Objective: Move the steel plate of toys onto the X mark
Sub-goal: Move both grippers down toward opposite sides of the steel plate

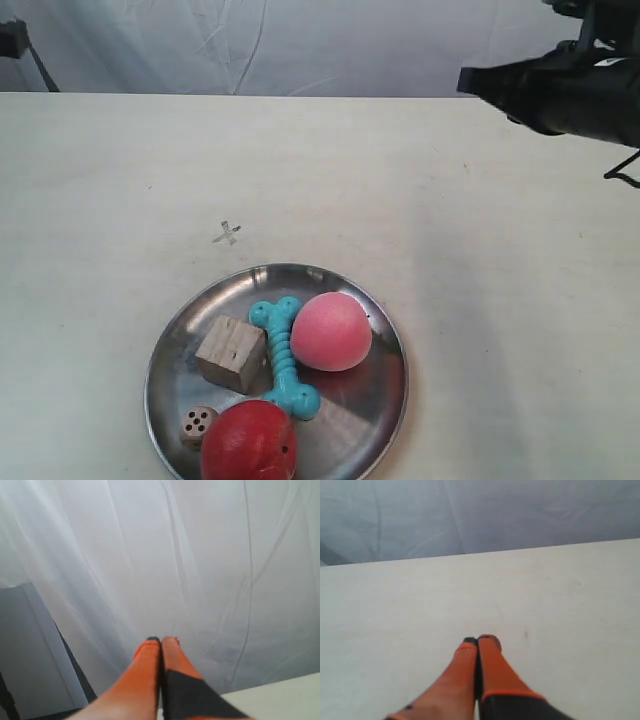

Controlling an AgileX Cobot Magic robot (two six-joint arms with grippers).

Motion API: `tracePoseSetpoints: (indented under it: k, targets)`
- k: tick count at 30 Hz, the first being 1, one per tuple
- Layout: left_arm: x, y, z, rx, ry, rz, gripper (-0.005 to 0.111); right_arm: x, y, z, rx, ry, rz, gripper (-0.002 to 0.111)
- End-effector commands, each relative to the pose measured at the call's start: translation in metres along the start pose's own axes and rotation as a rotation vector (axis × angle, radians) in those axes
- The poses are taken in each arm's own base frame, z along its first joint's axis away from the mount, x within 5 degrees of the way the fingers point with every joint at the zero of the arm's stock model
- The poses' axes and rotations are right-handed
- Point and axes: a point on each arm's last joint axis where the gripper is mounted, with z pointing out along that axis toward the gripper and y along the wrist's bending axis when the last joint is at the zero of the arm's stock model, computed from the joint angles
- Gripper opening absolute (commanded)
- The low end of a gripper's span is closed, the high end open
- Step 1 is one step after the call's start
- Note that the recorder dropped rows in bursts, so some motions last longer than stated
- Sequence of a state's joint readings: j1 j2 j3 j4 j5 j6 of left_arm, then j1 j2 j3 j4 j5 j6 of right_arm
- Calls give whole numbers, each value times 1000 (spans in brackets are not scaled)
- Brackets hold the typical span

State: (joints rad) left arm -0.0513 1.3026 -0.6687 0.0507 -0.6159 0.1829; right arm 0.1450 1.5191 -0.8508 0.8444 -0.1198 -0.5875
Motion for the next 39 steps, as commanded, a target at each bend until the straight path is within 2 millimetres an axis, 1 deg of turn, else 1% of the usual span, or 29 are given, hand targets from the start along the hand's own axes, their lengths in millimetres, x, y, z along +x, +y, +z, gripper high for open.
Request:
tracePoseSetpoints:
  k: [1,4,5,6,7,8,10,12,14,17,19,22,25,28,29,30,31,33,35,37,39]
  targets:
    - [13,-7,16,17,-56,-4,0,-15,-16,9,174,-191,-84,-1]
    - [6,-6,22,-12,-172,46,0,-29,-29,1,351,-320,-184,-1]
    - [4,-4,25,-30,-182,70,0,-33,-34,-1,433,-326,-221,-1]
    - [5,-1,30,-54,-160,89,0,-35,-43,-3,508,-288,-257,-1]
    - [9,1,35,-75,-92,92,0,-35,-50,-4,560,-229,-244,-1]
    - [15,4,40,-97,-1,48,0,-33,-57,-5,604,-146,-225,-1]
    - [32,4,48,-85,272,-85,0,-25,-71,-6,650,4,-141,-1]
    - [50,-4,48,16,546,-179,0,-16,-78,-7,661,96,-214,-1]
    - [58,-14,47,97,731,-278,0,-7,-77,-7,642,124,-235,-1]
    - [68,-27,40,203,959,-344,0,1,-72,-2,558,144,-246,-1]
    - [73,-31,34,261,1072,-337,0,2,-65,2,462,138,-243,-1]
    - [83,-37,23,333,1231,-320,0,3,-47,9,266,123,-230,-1]
    - [91,-41,17,378,1337,-326,0,5,-20,12,-33,101,-184,-1]
    - [94,-43,14,401,1387,-337,0,7,12,5,-400,96,-155,-1]
    - [94,-43,14,401,1387,-341,0,9,21,0,-510,122,-159,-1]
    - [94,-43,14,401,1386,-347,0,13,26,-4,-581,158,-158,-1]
    - [94,-44,14,401,1386,-350,0,19,30,-8,-651,231,-157,-1]
    - [93,-44,14,402,1384,-364,0,34,31,-16,-704,415,-171,-1]
    - [92,-46,15,401,1373,-394,0,51,25,-24,-677,644,-207,-1]
    - [91,-48,17,395,1350,-442,0,63,14,-31,-582,839,-201,-1]
    - [90,-50,19,390,1331,-490,0,71,4,-36,-457,981,-175,-1]
